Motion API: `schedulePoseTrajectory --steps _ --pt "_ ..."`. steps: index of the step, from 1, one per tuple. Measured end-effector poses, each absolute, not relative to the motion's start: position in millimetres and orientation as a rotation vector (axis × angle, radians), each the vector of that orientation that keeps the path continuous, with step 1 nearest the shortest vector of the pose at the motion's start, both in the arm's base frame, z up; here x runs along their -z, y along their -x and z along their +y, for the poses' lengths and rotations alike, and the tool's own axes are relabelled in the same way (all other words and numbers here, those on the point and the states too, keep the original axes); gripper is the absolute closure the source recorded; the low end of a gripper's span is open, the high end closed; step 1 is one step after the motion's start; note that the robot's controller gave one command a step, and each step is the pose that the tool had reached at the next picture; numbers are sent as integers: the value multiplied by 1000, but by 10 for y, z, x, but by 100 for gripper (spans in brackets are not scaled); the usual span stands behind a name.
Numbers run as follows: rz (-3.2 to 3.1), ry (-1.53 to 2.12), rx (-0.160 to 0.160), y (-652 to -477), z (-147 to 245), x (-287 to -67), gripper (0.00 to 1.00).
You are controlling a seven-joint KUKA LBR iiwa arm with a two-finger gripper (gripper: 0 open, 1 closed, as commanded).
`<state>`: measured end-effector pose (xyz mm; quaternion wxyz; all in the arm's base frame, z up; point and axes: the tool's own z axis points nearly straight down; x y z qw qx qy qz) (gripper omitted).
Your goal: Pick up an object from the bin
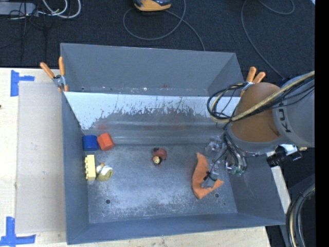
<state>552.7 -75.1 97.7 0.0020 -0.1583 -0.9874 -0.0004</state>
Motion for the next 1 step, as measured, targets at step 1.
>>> schedulePoseTrajectory --steps 1 --pt "-3134 52 4 -5274 -942 -808 0"
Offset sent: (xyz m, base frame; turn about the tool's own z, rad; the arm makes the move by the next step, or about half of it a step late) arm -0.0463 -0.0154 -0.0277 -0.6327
